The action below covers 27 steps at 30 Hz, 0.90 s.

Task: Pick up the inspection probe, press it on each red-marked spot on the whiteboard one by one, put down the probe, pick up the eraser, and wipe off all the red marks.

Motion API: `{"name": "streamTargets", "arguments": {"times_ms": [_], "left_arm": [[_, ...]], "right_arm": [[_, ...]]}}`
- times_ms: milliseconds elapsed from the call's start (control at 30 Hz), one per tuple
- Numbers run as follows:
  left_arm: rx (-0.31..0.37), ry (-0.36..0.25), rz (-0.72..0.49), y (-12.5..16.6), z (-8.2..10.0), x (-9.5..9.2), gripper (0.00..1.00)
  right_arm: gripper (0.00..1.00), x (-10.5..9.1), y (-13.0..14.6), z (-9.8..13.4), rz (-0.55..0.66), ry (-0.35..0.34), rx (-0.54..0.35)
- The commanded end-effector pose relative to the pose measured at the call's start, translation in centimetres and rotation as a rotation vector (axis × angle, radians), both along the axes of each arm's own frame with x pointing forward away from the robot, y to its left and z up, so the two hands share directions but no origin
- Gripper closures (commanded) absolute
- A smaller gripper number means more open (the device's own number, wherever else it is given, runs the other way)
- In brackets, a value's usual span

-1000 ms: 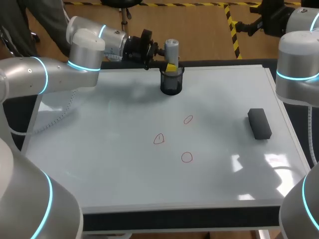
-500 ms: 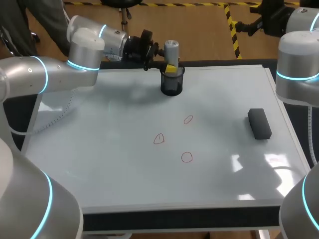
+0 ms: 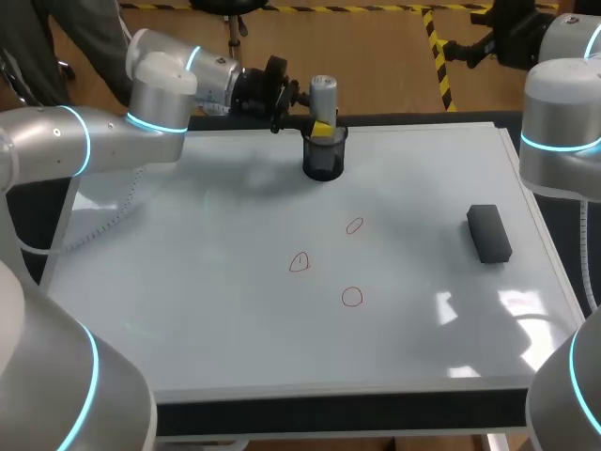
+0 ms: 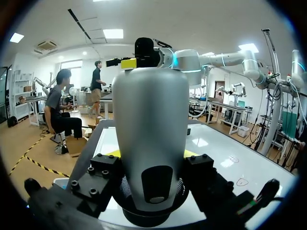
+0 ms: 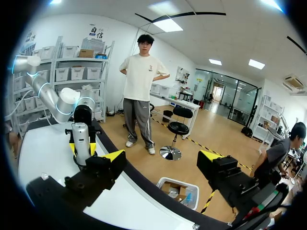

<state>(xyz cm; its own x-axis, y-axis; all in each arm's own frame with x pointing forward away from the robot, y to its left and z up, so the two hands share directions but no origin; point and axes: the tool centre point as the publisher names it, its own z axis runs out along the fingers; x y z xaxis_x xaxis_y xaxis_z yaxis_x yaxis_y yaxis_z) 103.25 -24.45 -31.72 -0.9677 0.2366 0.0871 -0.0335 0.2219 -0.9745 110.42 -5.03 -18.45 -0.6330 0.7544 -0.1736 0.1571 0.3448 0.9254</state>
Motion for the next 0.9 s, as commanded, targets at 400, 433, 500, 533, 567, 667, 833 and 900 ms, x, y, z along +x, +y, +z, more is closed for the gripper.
{"name": "streamTargets", "arguments": {"times_ms": [400,433,500,533,567,667,833,900], "left_arm": [[-0.002,0.002,-0.008,-0.1,-0.1,0.4,1.00],[-0.002,0.002,-0.008,-0.1,-0.1,0.4,1.00],[0.001,0.000,-0.010,-0.2,0.1,0.3,1.00],[0.009,-0.011,-0.017,-0.3,0.2,0.2,1.00],[0.007,-0.013,-0.016,-0.5,0.5,0.1,1.00],[0.014,-0.038,-0.020,-0.8,1.4,0.0,1.00],[0.007,-0.063,-0.032,-1.2,2.7,-0.2,1.00],[0.005,-0.071,-0.034,-1.3,3.2,-0.2,1.00]], "right_arm": [[0.00,0.0,0.0,0.0,0.000,0.000,0.000],[0.00,0.0,0.0,0.0,0.000,0.000,0.000],[0.00,0.0,0.0,0.0,0.000,0.000,0.000],[0.00,0.0,0.0,0.0,0.000,0.000,0.000],[0.00,0.0,0.0,0.0,0.000,0.000,0.000],[0.00,0.0,0.0,0.0,0.000,0.000,0.000],[0.00,0.0,0.0,0.0,0.000,0.000,0.000],[0.00,0.0,0.0,0.0,0.000,0.000,0.000]]}}
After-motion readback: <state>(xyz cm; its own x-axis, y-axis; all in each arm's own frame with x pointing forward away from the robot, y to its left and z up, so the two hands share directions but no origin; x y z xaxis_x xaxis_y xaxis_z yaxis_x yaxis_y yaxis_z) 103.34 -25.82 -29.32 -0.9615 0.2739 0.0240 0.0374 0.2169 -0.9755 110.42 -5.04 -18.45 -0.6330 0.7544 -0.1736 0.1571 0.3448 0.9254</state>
